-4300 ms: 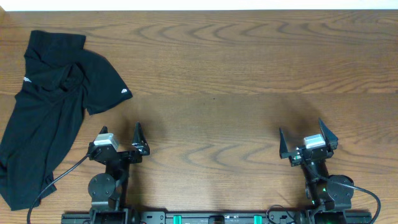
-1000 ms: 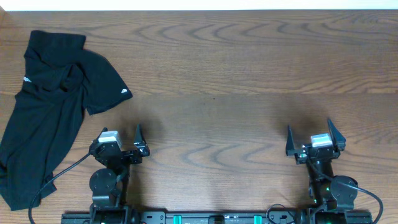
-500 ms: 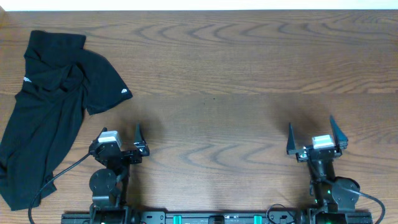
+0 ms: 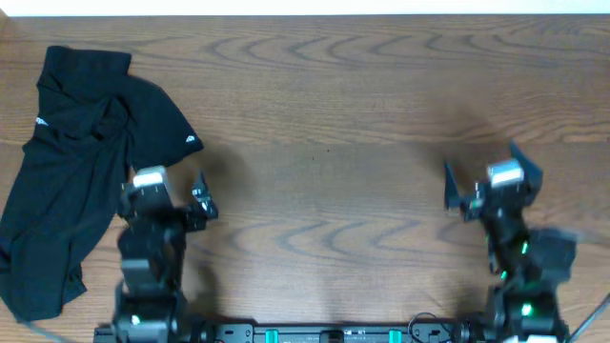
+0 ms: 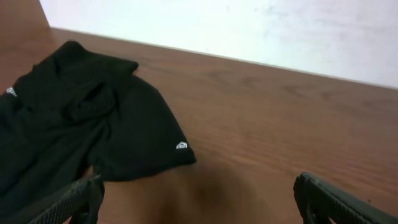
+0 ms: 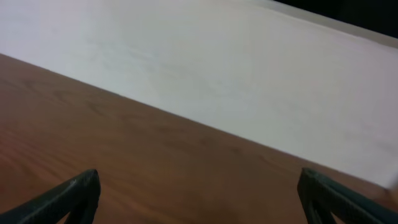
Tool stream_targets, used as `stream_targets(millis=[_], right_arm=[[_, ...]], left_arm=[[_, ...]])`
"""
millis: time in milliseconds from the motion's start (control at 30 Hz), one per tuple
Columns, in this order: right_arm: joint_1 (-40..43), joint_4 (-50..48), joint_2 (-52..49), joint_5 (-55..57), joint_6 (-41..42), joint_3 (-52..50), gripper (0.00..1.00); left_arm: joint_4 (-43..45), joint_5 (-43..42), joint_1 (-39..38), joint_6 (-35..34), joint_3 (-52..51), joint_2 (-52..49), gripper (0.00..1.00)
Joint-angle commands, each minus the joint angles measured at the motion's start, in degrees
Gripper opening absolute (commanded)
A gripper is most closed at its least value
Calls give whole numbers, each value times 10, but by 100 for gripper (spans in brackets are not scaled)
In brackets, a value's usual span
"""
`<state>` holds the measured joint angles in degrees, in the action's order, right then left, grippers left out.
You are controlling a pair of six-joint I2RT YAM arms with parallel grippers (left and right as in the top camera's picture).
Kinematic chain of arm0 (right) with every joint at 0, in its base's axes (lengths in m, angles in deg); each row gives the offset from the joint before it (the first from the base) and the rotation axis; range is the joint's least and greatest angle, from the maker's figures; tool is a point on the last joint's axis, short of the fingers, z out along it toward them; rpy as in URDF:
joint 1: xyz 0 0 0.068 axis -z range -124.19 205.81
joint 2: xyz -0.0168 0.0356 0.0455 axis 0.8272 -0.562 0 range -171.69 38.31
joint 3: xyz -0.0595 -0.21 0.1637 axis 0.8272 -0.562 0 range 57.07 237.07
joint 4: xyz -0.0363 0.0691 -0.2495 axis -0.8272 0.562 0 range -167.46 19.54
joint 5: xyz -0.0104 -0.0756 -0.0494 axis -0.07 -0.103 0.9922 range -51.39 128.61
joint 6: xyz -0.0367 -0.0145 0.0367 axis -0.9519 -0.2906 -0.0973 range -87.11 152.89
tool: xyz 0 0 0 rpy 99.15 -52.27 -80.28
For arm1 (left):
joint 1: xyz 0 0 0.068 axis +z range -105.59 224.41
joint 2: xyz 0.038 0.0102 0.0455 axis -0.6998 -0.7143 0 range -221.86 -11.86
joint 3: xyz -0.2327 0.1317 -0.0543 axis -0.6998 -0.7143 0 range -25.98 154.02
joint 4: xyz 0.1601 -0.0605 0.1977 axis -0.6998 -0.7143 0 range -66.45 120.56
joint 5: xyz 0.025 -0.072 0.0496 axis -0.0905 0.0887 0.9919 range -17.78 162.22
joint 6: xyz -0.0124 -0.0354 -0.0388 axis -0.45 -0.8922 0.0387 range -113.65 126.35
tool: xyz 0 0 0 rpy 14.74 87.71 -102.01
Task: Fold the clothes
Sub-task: 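Reach the left gripper to the black t-shirt and grasp its top edge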
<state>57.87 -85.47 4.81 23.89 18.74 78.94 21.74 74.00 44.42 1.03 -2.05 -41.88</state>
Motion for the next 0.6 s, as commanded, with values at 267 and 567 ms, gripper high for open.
stream_targets(millis=[267, 567], right_arm=[[-1, 134, -398, -143, 8, 348, 99], [-15, 183, -570, -257, 8, 497, 99]], left_arm=[[-214, -86, 74, 38, 353, -345, 98], [-335, -205, 108, 43, 529, -556, 98]])
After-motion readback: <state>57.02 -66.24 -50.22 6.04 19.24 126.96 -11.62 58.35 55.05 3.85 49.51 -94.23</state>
